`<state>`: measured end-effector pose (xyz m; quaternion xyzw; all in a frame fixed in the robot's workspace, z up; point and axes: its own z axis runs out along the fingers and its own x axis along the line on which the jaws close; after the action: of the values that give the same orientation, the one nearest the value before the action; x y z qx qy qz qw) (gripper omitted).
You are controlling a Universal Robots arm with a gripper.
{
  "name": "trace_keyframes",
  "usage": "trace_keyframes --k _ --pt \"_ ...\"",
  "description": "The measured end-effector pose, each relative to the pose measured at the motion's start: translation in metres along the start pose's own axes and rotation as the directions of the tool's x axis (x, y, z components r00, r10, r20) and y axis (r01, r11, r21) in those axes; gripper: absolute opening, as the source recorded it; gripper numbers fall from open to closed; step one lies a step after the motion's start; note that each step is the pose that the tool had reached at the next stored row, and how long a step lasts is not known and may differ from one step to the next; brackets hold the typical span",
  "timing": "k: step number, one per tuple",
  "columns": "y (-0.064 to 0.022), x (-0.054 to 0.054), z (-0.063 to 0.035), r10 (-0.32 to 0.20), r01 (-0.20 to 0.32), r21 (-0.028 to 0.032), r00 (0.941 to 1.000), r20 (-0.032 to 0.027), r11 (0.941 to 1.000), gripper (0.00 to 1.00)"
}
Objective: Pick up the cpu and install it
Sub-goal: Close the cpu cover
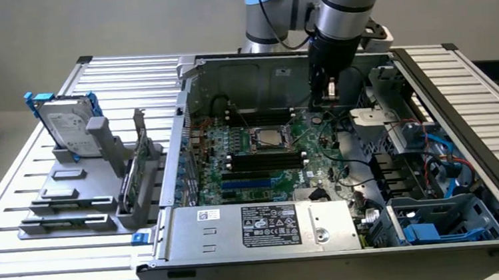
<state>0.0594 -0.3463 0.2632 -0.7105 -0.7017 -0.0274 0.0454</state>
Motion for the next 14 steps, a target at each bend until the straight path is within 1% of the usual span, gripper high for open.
trace_keyframes --k 3,6,7,14 --pt "0.0011 0.000 0.0033 0.000 0.000 -0.0001 1.0000 0.0001 1.0000 0.11" --pt "0.0083 0.000 0.0043 -0.002 0.002 0.0001 1.0000 0.0003 1.0000 0.11" --pt "0.0093 0.000 0.0053 -0.002 0.002 -0.0002 1.0000 0.0004 1.0000 0.11" --pt "0.0098 -0.003 0.0178 -0.002 0.002 -0.0005 1.0000 0.0012 1.0000 0.11"
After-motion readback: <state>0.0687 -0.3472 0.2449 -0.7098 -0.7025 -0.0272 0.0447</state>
